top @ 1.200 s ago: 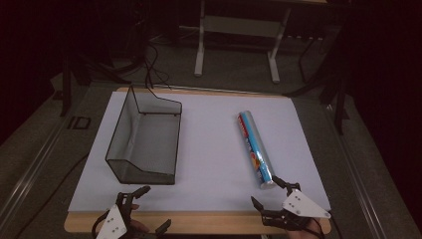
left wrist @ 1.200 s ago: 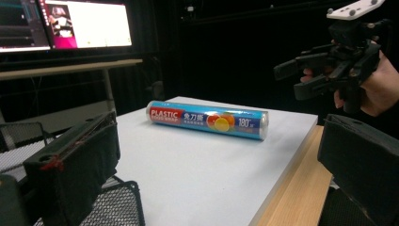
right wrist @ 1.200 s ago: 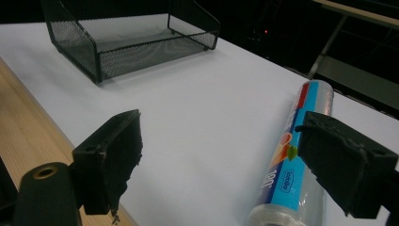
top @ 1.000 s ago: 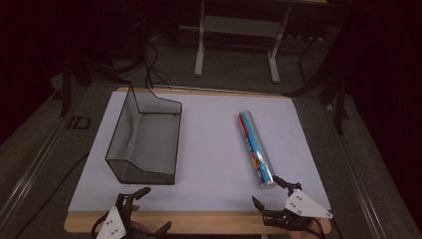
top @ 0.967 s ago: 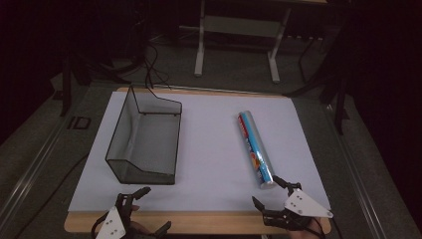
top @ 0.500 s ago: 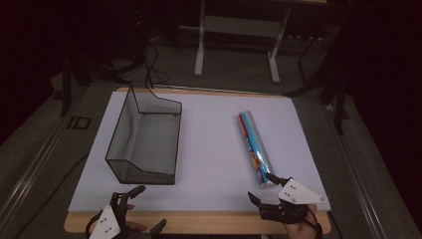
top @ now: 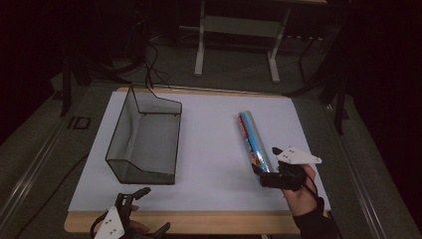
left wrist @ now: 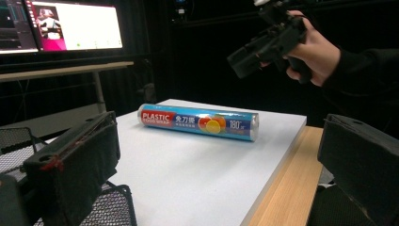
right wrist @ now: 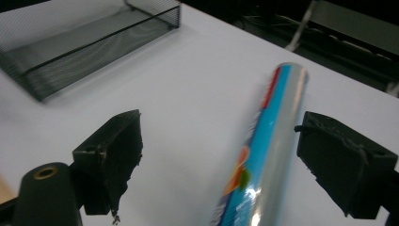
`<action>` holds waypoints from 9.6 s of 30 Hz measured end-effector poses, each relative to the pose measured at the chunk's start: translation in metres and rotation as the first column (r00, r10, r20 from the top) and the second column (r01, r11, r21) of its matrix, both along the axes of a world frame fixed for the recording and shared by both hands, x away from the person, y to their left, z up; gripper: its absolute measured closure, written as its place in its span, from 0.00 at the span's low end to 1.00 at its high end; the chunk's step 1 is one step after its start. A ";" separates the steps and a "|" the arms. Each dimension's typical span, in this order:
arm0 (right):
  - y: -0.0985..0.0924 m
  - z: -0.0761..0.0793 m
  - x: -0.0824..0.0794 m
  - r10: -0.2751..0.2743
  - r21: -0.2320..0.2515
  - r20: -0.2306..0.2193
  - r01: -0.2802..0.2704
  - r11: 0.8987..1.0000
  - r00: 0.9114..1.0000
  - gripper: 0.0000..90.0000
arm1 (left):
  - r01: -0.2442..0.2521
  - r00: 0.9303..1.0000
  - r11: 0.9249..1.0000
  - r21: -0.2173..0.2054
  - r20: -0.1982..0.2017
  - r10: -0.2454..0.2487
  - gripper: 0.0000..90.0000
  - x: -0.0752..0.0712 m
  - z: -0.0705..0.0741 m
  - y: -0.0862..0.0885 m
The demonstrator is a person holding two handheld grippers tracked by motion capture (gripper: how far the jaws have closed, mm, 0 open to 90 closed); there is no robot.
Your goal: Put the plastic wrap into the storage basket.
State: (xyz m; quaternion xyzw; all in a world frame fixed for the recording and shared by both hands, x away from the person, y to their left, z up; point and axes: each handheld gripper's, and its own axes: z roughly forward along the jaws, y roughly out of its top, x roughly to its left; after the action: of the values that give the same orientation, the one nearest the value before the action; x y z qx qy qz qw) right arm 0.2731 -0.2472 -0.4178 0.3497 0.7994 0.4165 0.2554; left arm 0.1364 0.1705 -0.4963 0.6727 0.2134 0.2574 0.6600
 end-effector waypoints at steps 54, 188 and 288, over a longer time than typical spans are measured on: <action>0.021 -0.061 0.175 -0.283 -0.245 -0.518 0.177 0.953 0.807 0.16 | -0.031 0.999 0.999 0.034 0.015 0.031 0.00 0.002 -0.002 0.000; 0.295 0.022 0.172 0.007 0.279 -0.544 0.173 0.945 0.839 0.35 | -0.060 0.998 0.992 0.109 0.038 0.056 0.00 -0.005 -0.005 -0.003; 0.151 0.006 0.121 -0.042 -0.007 -0.341 0.042 0.999 0.939 0.16 | -0.008 1.000 0.988 0.157 0.004 0.007 0.00 0.005 -0.012 -0.016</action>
State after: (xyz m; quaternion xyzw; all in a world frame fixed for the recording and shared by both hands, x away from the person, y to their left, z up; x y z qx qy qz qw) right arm 0.3941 -0.0960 -0.4114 0.4335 0.8237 0.3444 0.1219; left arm 0.1409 0.1542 -0.5080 0.7213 0.1940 0.2771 0.6044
